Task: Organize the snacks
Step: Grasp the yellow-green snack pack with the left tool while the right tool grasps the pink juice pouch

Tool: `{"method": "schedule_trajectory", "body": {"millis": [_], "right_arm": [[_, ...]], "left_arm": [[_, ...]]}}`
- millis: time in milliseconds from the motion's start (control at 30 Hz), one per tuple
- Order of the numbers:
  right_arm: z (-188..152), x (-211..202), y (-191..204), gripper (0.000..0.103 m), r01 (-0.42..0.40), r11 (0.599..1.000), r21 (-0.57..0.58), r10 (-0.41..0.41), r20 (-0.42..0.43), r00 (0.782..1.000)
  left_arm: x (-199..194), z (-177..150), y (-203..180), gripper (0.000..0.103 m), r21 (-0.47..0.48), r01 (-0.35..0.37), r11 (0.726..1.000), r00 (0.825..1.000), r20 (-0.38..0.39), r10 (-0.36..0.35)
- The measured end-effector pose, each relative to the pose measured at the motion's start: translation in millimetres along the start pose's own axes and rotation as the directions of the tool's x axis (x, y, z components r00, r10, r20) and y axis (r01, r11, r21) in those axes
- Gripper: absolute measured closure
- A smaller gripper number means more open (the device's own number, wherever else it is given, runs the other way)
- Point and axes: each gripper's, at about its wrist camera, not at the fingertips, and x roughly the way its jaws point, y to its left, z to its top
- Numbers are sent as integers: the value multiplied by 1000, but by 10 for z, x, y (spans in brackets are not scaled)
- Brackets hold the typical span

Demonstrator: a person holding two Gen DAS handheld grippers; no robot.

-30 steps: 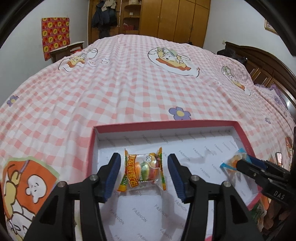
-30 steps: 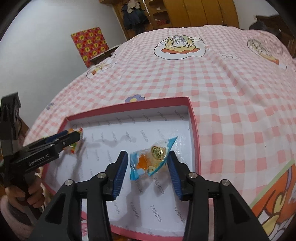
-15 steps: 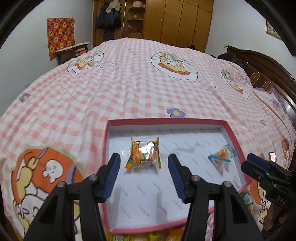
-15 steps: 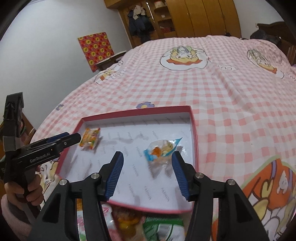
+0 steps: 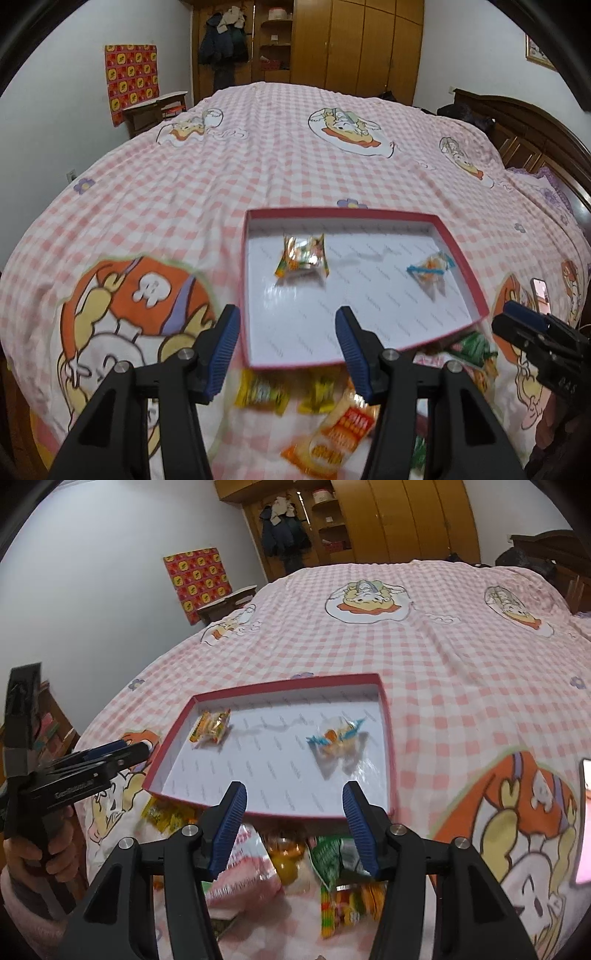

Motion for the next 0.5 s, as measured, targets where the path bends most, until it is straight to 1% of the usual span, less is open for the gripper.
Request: {"method": "schedule_trajectory", "body": {"millis": [233, 367, 500], "right_arm": [[-193, -92, -60, 47, 7, 1000, 23, -6, -22, 1000], [-288, -136, -70, 47, 7, 1000, 24, -6, -29, 1000], [-365, -159, -71, 47, 10, 1000, 25, -9, -34, 999]], "left_arm": [[-3, -272, 92, 46, -1, -18, 1000, 999, -41, 18], [77, -439, 110, 46, 9, -26, 1000, 997, -68, 27], [196, -541, 149, 46, -10, -19, 1000, 995, -102, 18]]}}
